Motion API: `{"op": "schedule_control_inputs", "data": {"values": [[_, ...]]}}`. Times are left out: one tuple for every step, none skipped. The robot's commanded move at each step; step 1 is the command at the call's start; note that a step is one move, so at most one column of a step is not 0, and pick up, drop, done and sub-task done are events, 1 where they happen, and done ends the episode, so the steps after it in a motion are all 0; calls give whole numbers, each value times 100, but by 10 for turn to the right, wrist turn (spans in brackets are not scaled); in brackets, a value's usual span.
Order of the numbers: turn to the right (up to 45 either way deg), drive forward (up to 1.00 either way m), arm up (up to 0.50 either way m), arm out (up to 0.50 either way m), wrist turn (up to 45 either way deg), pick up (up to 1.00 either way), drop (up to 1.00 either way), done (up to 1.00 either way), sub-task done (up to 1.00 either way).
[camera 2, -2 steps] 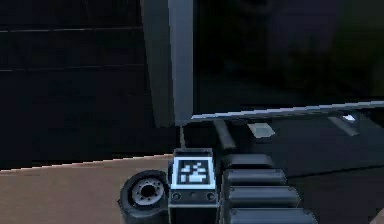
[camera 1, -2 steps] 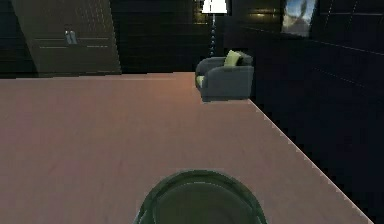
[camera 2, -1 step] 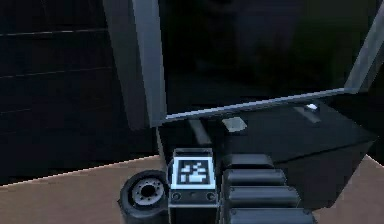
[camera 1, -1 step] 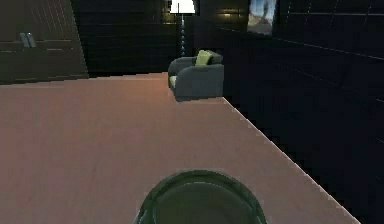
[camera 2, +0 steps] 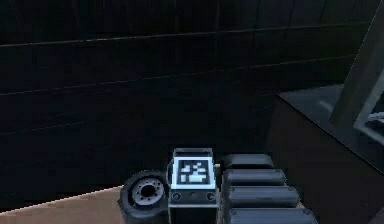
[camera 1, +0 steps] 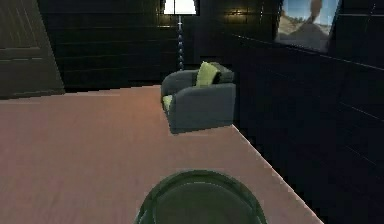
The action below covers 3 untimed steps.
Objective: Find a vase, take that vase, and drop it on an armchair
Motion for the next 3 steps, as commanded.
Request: {"op": "schedule_control_inputs", "data": {"values": [[0,100,0,0,0,0,0,0,0],[60,0,0,0,0,0,0,0,0],[0,65,0,0,0,0,0,0,0]]}}
